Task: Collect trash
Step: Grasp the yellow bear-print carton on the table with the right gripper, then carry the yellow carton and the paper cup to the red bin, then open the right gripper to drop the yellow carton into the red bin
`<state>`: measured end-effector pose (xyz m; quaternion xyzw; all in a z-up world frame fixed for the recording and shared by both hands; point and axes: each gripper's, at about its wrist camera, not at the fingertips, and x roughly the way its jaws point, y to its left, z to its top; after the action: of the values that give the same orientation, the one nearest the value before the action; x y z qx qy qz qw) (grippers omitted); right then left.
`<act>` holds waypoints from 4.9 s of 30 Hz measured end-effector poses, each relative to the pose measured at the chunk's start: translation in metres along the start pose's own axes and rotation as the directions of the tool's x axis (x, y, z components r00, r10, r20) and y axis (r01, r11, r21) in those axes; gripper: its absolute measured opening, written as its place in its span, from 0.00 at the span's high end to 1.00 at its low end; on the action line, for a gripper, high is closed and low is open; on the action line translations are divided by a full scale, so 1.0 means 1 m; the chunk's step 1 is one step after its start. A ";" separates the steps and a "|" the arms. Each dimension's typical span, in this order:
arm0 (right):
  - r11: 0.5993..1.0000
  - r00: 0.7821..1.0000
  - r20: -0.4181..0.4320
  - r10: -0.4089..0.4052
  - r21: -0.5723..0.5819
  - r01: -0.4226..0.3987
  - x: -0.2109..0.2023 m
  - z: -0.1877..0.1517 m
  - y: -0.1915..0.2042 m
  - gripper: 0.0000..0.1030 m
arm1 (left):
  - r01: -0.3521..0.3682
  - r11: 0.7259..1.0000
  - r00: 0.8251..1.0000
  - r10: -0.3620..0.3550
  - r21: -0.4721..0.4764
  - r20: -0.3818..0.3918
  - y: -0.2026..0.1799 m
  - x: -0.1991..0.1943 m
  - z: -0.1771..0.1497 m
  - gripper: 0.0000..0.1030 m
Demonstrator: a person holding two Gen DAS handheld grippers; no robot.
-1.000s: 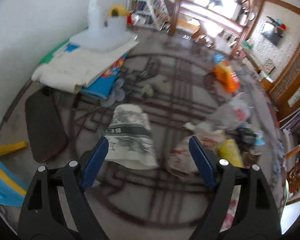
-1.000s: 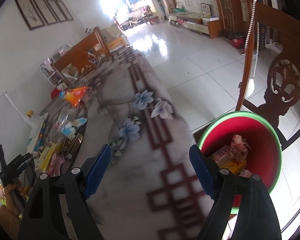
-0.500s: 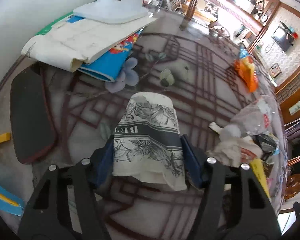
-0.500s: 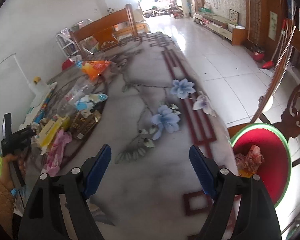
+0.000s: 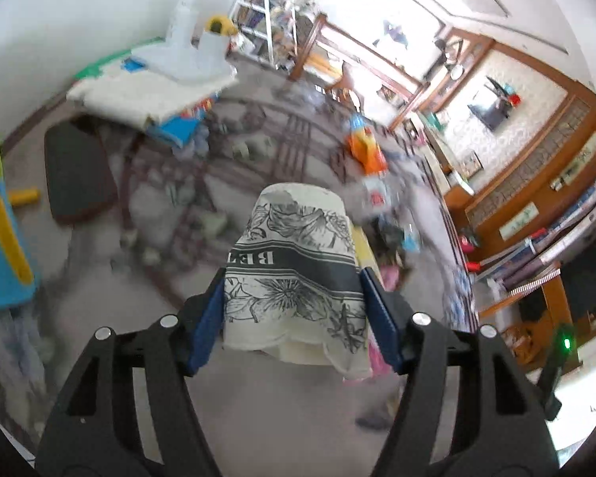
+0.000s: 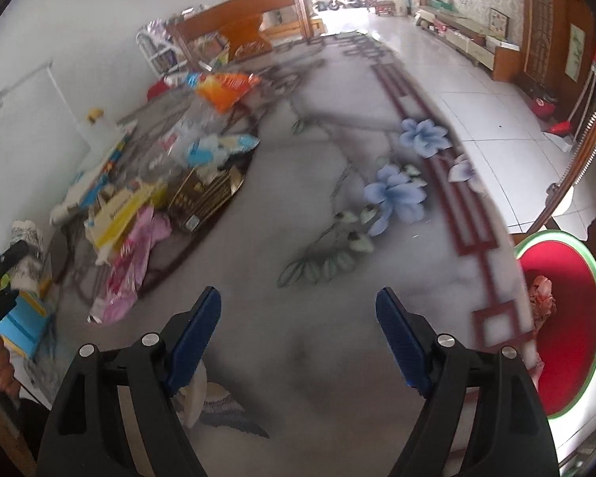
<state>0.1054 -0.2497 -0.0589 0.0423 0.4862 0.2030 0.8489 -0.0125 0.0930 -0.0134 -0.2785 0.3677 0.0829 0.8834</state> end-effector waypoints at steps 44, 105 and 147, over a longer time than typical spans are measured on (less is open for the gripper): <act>0.990 0.904 -0.408 0.127 0.002 -0.138 0.160 0.094 0.177 0.41 | 0.142 0.966 0.990 -0.141 -0.217 0.021 0.050 -0.005 0.018 0.38; 0.983 0.961 0.238 0.139 0.085 -0.163 -0.090 -0.010 -0.073 0.55 | 0.088 0.948 0.986 -0.127 0.306 0.110 -0.158 -0.002 -0.061 0.38; 0.843 0.921 0.275 -0.275 0.530 0.094 -0.157 -0.053 -0.246 0.54 | 0.424 0.766 0.904 -0.324 0.483 -0.280 -0.370 0.087 -0.165 0.38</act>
<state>0.0660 -0.5416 -0.0259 0.2506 0.3701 -0.0264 0.8942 0.0805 -0.3104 -0.0092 -0.0962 0.3911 -0.2264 0.8869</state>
